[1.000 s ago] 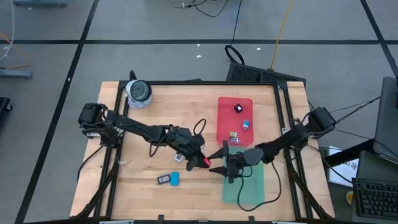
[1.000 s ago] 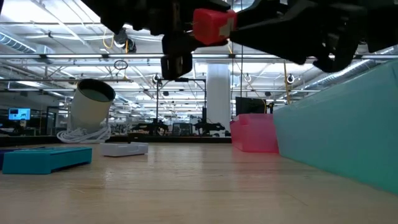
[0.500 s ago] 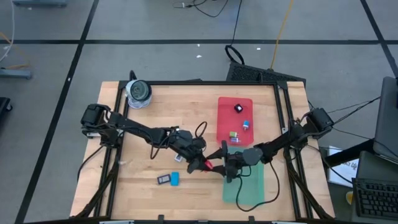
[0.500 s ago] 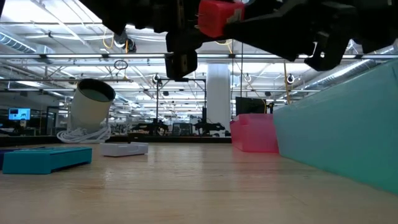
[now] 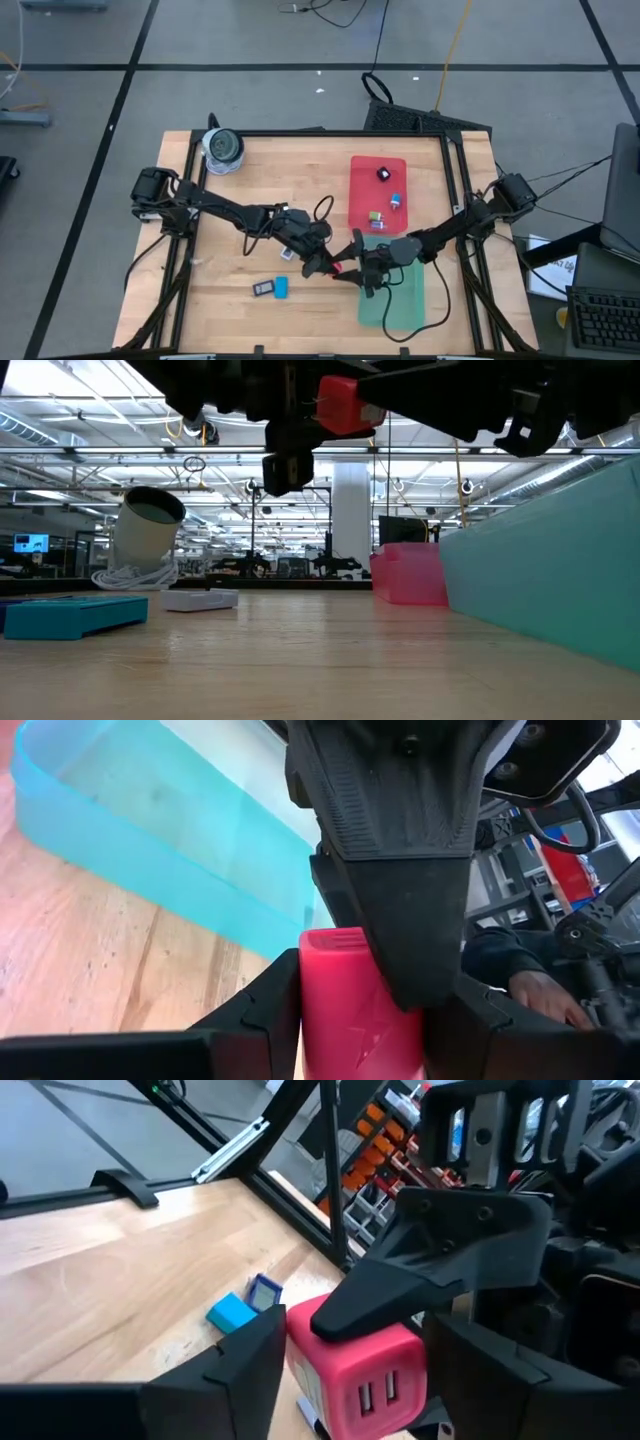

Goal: Pick & Place Office items
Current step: Put the pink charger adapter into the red bin

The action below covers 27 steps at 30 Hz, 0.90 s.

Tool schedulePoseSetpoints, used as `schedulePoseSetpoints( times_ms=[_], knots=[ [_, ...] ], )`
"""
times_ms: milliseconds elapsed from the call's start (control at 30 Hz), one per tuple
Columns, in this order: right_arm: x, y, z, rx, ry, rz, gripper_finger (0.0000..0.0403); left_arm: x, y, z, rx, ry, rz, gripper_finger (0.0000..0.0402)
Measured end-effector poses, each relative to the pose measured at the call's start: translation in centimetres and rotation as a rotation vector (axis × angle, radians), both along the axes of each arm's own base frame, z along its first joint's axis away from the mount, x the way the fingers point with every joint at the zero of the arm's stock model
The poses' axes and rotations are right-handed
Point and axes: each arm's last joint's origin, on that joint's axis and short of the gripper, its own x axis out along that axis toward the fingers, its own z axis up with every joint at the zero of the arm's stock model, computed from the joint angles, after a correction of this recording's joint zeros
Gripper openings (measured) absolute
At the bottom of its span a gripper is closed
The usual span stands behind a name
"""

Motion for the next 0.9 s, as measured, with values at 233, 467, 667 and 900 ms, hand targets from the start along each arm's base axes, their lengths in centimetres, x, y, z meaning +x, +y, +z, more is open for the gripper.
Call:
schedulePoseSetpoints(
  times_ms=[233, 467, 667, 900],
  knots=[
    [0.0, 0.0, -0.2, -0.013, 0.027, 0.004, 0.0158, 0.0, 0.0, -0.2, -0.025, 0.018, -0.021, 0.0173],
    [0.0, 0.0, -0.4, -0.018, 0.05, 0.003, 0.015, 0.0, -0.1, -0.1, -0.035, 0.017, -0.025, 0.0154],
    [0.0, -0.1, -0.6, 0.001, 0.066, -0.002, 0.0142, 0.0, 0.1, 0.0, 0.02, -0.028, -0.043, 0.0195],
    [-0.1, -0.1, -0.7, 0.045, 0.096, -0.002, 0.0142, 0.3, 2.2, 0.5, -0.004, -0.061, -0.038, 0.0282]
  ],
)
